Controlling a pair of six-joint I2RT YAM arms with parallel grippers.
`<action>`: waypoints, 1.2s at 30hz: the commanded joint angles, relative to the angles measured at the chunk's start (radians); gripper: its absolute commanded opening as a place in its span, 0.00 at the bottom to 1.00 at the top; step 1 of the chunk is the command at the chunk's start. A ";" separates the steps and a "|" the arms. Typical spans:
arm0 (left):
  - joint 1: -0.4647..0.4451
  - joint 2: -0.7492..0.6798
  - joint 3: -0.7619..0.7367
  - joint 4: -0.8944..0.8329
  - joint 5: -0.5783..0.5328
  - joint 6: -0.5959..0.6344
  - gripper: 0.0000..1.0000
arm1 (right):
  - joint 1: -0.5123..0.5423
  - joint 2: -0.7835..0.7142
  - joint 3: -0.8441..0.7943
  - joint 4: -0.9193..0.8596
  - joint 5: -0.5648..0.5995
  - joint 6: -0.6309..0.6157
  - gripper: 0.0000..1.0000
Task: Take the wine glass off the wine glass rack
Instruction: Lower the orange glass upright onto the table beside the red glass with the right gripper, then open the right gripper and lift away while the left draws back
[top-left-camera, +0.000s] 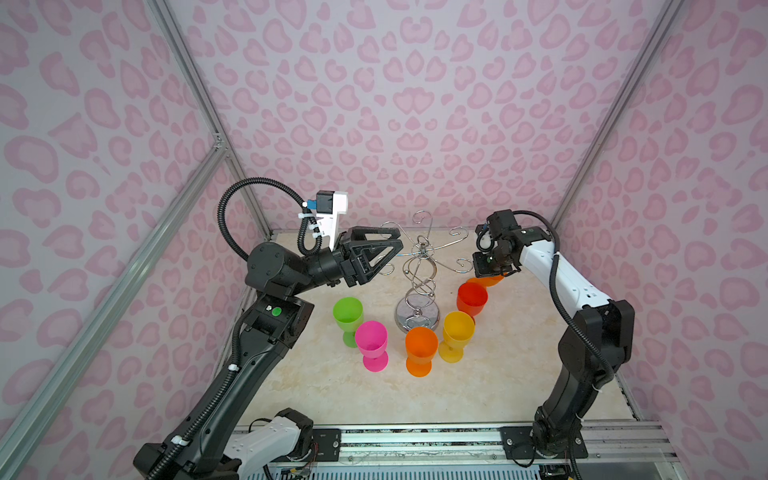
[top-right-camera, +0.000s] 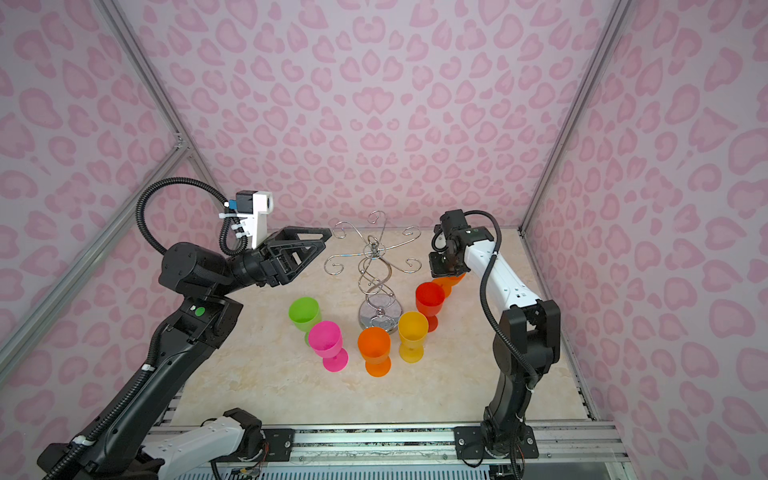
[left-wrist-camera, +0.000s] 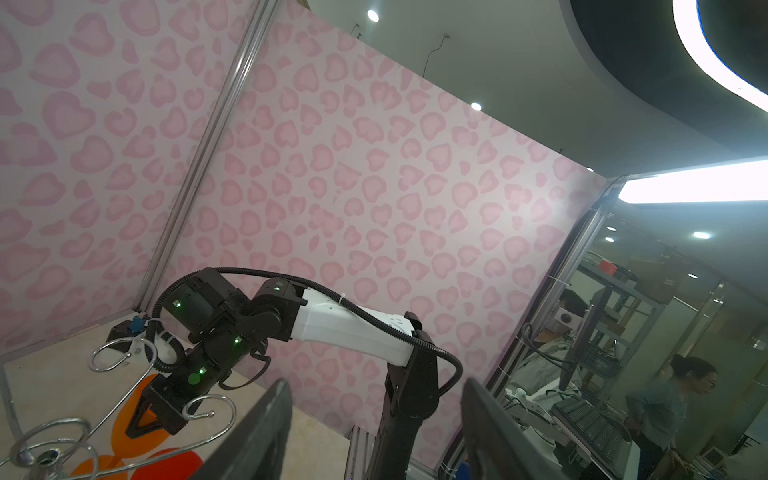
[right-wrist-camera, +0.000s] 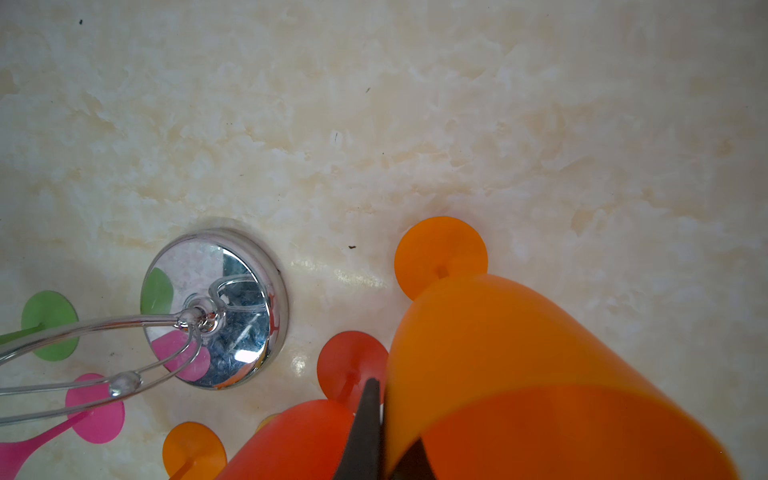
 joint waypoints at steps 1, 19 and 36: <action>0.000 0.004 0.002 0.016 0.011 0.020 0.67 | 0.010 0.030 0.021 -0.051 0.001 -0.023 0.00; 0.001 0.029 -0.007 0.003 0.031 0.030 0.67 | 0.037 0.087 0.083 -0.057 0.019 -0.015 0.17; 0.098 -0.046 -0.019 -0.174 -0.053 0.153 0.68 | -0.018 -0.214 -0.096 0.256 0.025 0.071 0.26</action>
